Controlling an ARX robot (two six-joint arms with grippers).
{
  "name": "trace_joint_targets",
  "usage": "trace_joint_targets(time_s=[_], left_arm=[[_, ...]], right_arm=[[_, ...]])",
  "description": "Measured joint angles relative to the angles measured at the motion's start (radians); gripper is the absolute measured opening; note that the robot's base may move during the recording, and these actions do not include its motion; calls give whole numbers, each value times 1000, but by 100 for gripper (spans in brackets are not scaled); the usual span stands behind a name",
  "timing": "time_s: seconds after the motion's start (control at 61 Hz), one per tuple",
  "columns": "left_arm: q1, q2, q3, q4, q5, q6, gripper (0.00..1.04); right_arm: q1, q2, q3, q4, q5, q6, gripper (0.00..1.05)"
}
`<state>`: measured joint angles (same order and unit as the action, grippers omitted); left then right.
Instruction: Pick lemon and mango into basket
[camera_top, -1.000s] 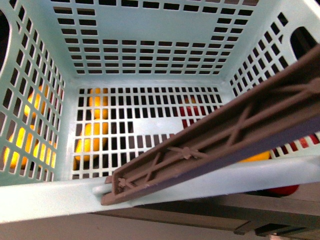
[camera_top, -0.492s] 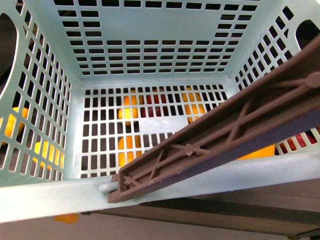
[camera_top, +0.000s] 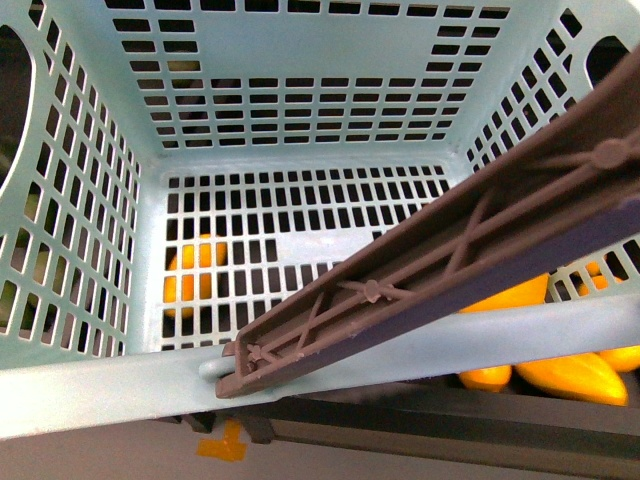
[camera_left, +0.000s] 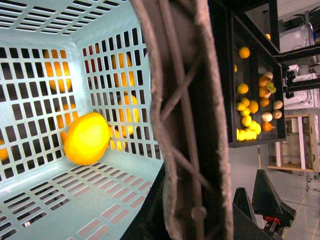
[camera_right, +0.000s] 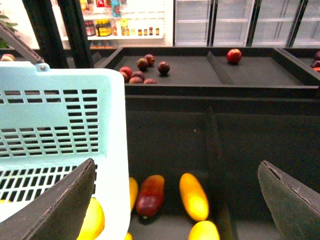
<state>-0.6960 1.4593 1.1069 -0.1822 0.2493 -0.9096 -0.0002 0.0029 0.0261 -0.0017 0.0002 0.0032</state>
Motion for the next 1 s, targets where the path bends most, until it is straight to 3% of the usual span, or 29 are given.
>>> trace_joint_targets(time_s=[0.705,0.803,0.869,1.0], left_arm=[[11,-1,0,0,-17,8,6],[8,-1,0,0,-10,7,6],[6,-1,0,0,-3,2,6],[-1,0,0,0,10,-1,6]], right_arm=[[0,0,-1,0,-4,0,96],[38,159,94,-235,236,161,96],[-13,309,136,-278,268,260,96],[-187,553,175,-103,149,319,96]])
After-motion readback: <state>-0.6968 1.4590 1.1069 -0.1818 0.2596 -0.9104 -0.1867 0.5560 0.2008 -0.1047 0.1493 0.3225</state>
